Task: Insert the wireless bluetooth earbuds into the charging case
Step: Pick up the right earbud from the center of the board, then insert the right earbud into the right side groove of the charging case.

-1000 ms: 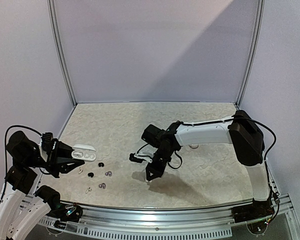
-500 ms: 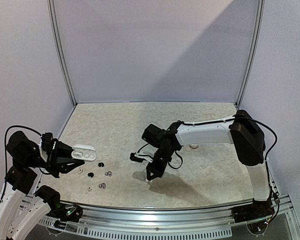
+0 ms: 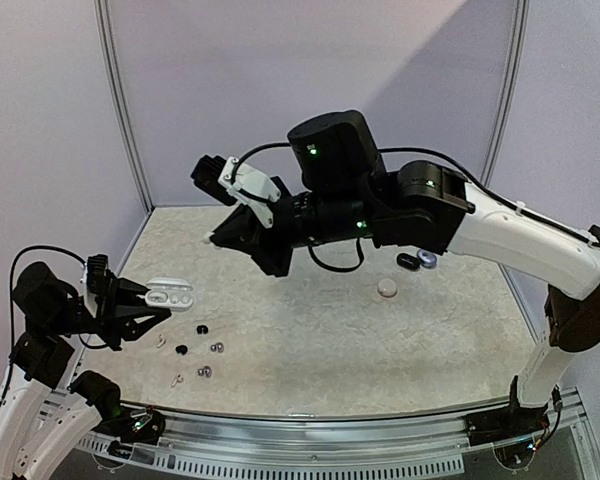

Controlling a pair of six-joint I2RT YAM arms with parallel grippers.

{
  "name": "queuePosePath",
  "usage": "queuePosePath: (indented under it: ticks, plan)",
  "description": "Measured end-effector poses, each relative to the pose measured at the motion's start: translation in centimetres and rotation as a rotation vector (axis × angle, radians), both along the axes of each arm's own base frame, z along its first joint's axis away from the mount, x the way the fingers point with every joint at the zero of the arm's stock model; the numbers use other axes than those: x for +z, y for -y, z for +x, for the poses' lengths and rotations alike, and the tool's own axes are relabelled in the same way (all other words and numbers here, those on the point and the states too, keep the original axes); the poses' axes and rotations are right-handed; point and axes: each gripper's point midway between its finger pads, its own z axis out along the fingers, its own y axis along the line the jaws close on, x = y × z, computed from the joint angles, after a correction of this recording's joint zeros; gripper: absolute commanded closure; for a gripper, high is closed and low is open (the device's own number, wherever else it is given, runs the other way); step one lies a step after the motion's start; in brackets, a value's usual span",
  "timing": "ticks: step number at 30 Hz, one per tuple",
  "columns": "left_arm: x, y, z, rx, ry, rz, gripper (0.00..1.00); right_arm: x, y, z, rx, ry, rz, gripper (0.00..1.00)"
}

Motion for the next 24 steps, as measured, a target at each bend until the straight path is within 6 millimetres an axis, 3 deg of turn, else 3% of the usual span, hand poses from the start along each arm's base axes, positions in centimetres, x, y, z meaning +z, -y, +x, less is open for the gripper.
queuePosePath:
  ticks: [3,6,13,18,24]
  plan:
    - [0.0,0.0,0.2,0.014,-0.017,-0.005,1.00,2.8,-1.3,-3.7,0.079,0.090,0.068,1.00]
    - [0.1,-0.1,0.5,0.028,-0.031,-0.010,1.00,2.5,-2.1,-5.5,0.129,0.143,0.056,1.00]
    - [0.1,-0.2,0.8,0.046,-0.050,-0.017,1.00,-0.3,-5.1,-5.8,0.169,0.243,-0.024,1.00]
    - [0.1,-0.2,0.8,0.046,-0.051,-0.017,1.00,-3.5,-5.5,-5.4,0.170,0.268,-0.121,1.00]
    - [0.1,-0.2,0.8,0.048,-0.053,-0.017,1.00,-4.2,-5.3,-5.2,0.173,0.289,-0.155,1.00]
